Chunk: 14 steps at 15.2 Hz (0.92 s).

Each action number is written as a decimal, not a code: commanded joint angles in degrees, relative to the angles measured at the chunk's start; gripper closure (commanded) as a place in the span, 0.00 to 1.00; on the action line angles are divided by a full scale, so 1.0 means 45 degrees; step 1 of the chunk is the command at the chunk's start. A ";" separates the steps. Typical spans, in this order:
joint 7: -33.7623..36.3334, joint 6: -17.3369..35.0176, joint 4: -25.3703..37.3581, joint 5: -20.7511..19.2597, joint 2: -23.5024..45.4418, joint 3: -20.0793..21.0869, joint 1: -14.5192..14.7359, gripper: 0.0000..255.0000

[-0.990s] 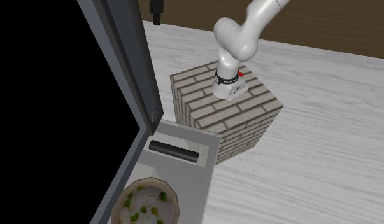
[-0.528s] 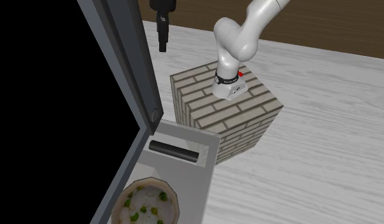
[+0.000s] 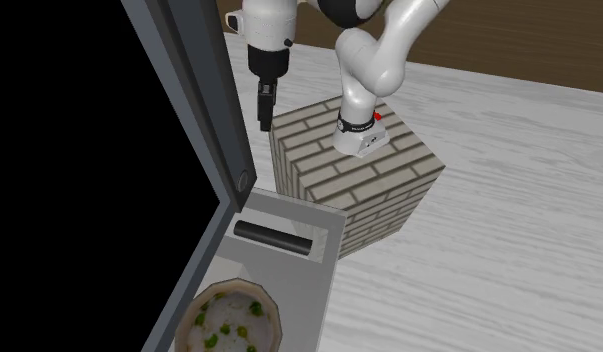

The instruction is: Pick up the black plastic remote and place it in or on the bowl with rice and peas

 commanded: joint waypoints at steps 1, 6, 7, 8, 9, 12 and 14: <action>0.0904 0.0663 -0.0145 0.0367 0.0565 0.0673 0.0025 0.00; 0.3027 0.2159 -0.0040 0.0982 0.2255 0.2288 -0.0091 0.00; 0.3465 0.2467 0.0040 0.1048 0.2657 0.2619 -0.0150 0.00; 0.3913 0.2775 0.0140 0.1087 0.3080 0.2952 -0.0222 0.00; 0.4369 0.3084 0.0258 0.1099 0.3521 0.3291 -0.0313 0.00; 0.5834 0.4005 0.0721 0.0903 0.4969 0.4314 -0.0663 0.00; 0.6924 0.4602 0.1116 0.0532 0.6041 0.5006 -0.0968 0.00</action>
